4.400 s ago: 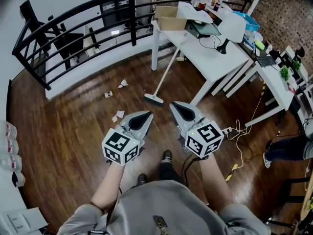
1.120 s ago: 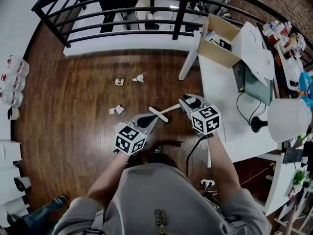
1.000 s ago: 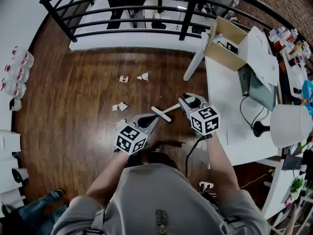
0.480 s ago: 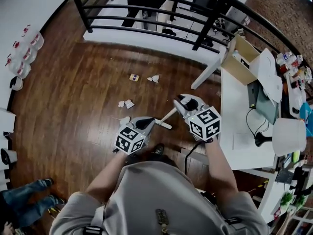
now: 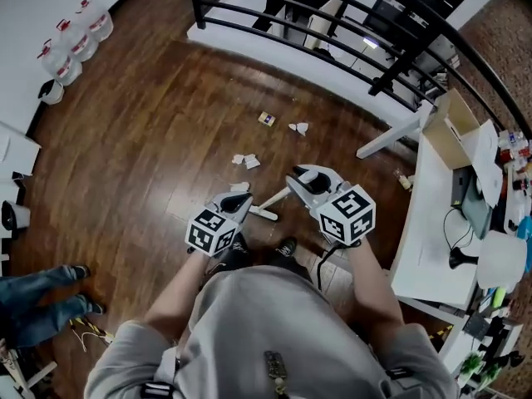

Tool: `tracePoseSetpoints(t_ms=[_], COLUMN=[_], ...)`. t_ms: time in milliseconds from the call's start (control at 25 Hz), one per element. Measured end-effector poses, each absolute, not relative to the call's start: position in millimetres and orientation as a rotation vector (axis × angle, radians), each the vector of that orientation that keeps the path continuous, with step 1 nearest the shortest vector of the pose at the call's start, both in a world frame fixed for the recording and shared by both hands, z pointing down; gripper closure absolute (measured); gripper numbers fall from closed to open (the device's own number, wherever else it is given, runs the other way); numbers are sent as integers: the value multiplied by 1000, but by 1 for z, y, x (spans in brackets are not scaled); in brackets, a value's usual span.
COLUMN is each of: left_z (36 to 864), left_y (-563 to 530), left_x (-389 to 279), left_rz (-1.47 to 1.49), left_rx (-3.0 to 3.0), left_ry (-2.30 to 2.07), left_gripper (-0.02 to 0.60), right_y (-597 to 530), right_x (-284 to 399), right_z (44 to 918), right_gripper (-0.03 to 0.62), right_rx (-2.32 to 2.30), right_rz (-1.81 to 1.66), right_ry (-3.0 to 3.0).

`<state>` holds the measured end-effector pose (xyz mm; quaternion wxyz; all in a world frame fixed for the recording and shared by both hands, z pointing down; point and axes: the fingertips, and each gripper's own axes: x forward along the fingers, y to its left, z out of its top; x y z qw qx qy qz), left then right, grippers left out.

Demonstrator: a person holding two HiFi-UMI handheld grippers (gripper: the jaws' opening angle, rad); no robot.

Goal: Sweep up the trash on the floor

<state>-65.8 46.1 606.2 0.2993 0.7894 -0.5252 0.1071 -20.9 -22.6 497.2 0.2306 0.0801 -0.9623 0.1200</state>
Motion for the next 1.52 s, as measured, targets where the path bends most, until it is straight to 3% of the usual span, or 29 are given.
tracePoseSetpoints(t_ms=[480, 1200, 1520], left_z=[608, 603, 606], left_y=[93, -80, -129], left_x=[-164, -146, -136], left_rz=[235, 248, 281], left_rx=[1954, 1920, 1917], left_ry=[-1568, -1586, -1557], left_gripper=[591, 590, 591], right_y=[-14, -245, -340], right_x=[-129, -134, -105], right_z=[567, 579, 570], right_gripper=[511, 516, 516], right_rx=[165, 321, 473], right_rz=[449, 255, 250], right_ry=[-2589, -2652, -2654])
